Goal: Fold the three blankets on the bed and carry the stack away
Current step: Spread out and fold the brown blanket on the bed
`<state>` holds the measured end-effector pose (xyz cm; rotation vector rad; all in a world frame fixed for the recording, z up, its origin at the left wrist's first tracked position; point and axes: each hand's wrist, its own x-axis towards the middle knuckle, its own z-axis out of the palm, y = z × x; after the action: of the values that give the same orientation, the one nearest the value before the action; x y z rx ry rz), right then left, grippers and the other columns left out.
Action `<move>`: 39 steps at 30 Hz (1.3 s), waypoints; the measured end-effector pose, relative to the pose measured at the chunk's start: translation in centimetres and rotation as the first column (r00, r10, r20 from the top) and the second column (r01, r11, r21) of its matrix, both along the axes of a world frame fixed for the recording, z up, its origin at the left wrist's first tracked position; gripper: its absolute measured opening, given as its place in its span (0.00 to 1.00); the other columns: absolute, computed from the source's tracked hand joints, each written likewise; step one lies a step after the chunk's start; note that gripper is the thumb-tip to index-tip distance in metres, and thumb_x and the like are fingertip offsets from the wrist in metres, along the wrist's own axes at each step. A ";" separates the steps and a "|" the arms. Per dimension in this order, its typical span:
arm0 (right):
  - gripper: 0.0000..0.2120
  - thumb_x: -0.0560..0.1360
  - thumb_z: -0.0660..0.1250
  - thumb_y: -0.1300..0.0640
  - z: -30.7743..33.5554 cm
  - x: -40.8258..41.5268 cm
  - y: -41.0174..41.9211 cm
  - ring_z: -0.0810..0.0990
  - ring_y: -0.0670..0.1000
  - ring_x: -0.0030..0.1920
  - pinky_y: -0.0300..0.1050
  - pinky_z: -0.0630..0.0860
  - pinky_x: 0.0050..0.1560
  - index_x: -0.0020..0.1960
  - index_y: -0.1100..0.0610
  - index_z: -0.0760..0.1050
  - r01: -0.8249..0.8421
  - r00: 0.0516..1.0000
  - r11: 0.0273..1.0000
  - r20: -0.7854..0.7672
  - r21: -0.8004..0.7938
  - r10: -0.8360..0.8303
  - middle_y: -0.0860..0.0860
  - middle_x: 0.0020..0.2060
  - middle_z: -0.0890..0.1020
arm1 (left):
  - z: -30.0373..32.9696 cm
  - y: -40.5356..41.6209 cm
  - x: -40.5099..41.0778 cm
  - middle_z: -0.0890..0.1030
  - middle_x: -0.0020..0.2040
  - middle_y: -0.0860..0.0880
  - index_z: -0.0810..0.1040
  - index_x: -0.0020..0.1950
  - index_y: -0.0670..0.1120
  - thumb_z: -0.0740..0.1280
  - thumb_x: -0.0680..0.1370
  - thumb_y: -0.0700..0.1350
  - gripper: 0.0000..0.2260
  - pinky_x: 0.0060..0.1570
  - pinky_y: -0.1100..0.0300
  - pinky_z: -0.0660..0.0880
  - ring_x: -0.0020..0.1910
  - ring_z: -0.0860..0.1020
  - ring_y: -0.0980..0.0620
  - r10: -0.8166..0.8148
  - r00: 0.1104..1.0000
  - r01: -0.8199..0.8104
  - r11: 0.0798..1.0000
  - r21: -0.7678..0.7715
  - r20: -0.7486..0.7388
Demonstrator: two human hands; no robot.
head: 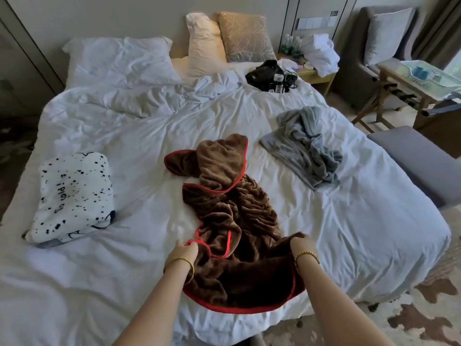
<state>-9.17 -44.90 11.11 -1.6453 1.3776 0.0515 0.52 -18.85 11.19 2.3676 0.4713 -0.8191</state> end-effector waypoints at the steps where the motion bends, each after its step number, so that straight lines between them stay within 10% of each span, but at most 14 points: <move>1: 0.13 0.73 0.59 0.64 -0.9 1.0 -0.6 0.74 0.56 0.47 0.44 0.70 0.48 0.57 0.61 0.75 -0.073 0.996 0.996 -0.053 0.051 0.076 0.59 0.56 0.79 | -0.9 -0.6 0.4 0.72 0.67 0.43 0.64 0.71 0.47 0.54 0.78 0.60 0.26 0.63 0.49 0.67 0.66 0.70 0.41 -0.057 0.997 0.060 0.997 0.050 -0.058; 6: 0.25 0.75 0.63 0.44 -6.3 5.1 -3.4 0.77 0.57 0.56 0.46 0.71 0.55 0.65 0.60 0.70 -0.335 0.894 0.933 -0.267 0.134 0.360 0.57 0.58 0.78 | -5.4 -4.7 2.5 0.74 0.65 0.47 0.69 0.69 0.50 0.54 0.77 0.63 0.26 0.60 0.50 0.73 0.63 0.73 0.44 -0.215 0.962 0.251 0.938 0.239 -0.167; 13: 0.18 0.78 0.59 0.53 -12.8 10.0 -7.9 0.76 0.58 0.58 0.45 0.70 0.48 0.65 0.61 0.66 -0.491 0.784 0.864 -0.376 0.111 0.494 0.58 0.60 0.76 | -10.8 -11.1 4.7 0.77 0.53 0.48 0.77 0.49 0.48 0.56 0.76 0.41 0.11 0.40 0.55 0.73 0.47 0.79 0.44 -0.487 0.859 0.508 0.775 0.376 -0.155; 19: 0.23 0.75 0.64 0.54 -16.8 12.7 -8.0 0.76 0.59 0.60 0.49 0.72 0.59 0.69 0.57 0.67 -0.553 0.788 0.818 -0.219 0.157 0.575 0.57 0.61 0.77 | -14.9 -12.7 5.3 0.76 0.58 0.49 0.71 0.61 0.48 0.59 0.76 0.61 0.21 0.44 0.55 0.73 0.54 0.78 0.47 -0.311 0.923 0.372 0.873 0.315 -0.227; 25: 0.22 0.73 0.67 0.61 -18.6 13.9 -8.2 0.76 0.61 0.60 0.50 0.71 0.61 0.65 0.64 0.69 -0.320 0.902 0.916 -0.218 0.242 0.373 0.62 0.59 0.78 | -15.9 -12.5 6.8 0.78 0.41 0.49 0.74 0.48 0.47 0.60 0.77 0.49 0.07 0.39 0.56 0.72 0.41 0.77 0.46 -0.116 0.981 0.155 0.951 0.266 -0.158; 30: 0.21 0.72 0.69 0.63 -19.1 13.9 -8.5 0.77 0.61 0.58 0.47 0.71 0.56 0.63 0.66 0.72 -0.316 0.895 0.899 -0.218 0.303 0.388 0.62 0.57 0.79 | -15.7 -8.5 8.0 0.79 0.50 0.42 0.75 0.52 0.44 0.62 0.76 0.48 0.10 0.46 0.51 0.74 0.50 0.77 0.39 0.281 0.957 -0.291 0.909 0.297 0.078; 39: 0.28 0.73 0.69 0.48 -19.1 14.3 -8.8 0.74 0.61 0.62 0.54 0.70 0.65 0.66 0.63 0.70 -0.325 0.829 0.842 -0.298 0.431 0.473 0.60 0.63 0.75 | -16.6 -8.0 9.4 0.78 0.57 0.39 0.71 0.62 0.40 0.67 0.74 0.52 0.22 0.57 0.48 0.73 0.56 0.77 0.38 0.398 0.899 -0.358 0.909 0.215 -0.184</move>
<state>5.13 -53.69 -7.95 -1.6281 1.1792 0.8890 9.93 -26.81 -5.43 2.2352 1.1039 -0.8893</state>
